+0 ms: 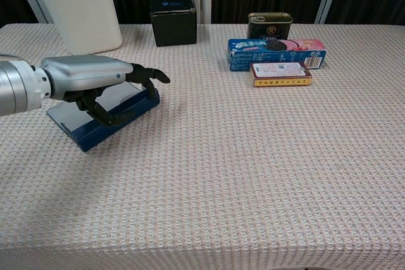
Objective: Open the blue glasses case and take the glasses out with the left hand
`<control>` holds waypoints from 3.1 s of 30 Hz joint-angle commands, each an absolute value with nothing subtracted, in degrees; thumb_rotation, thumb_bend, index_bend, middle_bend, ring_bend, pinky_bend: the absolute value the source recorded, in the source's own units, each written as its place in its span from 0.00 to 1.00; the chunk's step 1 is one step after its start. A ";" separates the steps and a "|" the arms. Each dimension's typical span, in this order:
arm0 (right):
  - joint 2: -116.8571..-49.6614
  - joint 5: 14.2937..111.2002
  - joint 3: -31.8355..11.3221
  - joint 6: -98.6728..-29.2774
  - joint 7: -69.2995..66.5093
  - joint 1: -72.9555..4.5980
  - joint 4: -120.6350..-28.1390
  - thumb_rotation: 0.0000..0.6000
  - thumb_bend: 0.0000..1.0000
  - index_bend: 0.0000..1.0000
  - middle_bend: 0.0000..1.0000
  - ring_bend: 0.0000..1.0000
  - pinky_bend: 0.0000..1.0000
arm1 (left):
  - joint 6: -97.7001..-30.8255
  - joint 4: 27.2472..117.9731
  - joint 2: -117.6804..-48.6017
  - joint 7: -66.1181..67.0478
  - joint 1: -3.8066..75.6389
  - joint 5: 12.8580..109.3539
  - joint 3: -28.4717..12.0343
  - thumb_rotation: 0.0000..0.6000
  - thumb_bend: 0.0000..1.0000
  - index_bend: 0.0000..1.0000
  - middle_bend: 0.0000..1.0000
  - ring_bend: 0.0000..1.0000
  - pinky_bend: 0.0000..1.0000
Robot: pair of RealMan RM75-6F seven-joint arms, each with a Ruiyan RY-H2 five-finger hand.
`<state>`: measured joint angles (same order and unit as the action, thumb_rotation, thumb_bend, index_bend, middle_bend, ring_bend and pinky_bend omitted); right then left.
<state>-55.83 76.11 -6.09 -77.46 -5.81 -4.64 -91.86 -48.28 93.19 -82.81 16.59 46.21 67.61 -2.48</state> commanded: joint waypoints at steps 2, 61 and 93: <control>-55.83 76.17 -6.06 -77.48 -5.66 -4.64 -91.94 1.00 0.28 0.00 0.00 0.00 0.00 | -47.62 93.87 -81.89 17.78 46.44 65.42 -2.81 1.00 0.60 0.07 0.21 0.00 0.13; -55.39 76.74 -5.58 -78.12 -1.37 -4.79 -95.60 1.00 0.28 0.00 0.00 0.00 0.00 | -47.88 95.68 -71.54 31.61 48.99 30.51 0.34 1.00 0.66 0.08 0.37 0.03 0.14; -54.78 77.31 -5.59 -78.84 -1.85 -4.61 -95.79 1.00 0.28 0.00 0.00 0.00 0.00 | -53.39 102.30 -69.76 25.46 45.53 41.86 0.40 1.00 0.25 0.27 0.22 0.07 0.24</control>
<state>-54.78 77.31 -5.59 -78.83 -1.85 -4.61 -95.78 -53.57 102.42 -69.57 25.67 45.66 41.67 0.42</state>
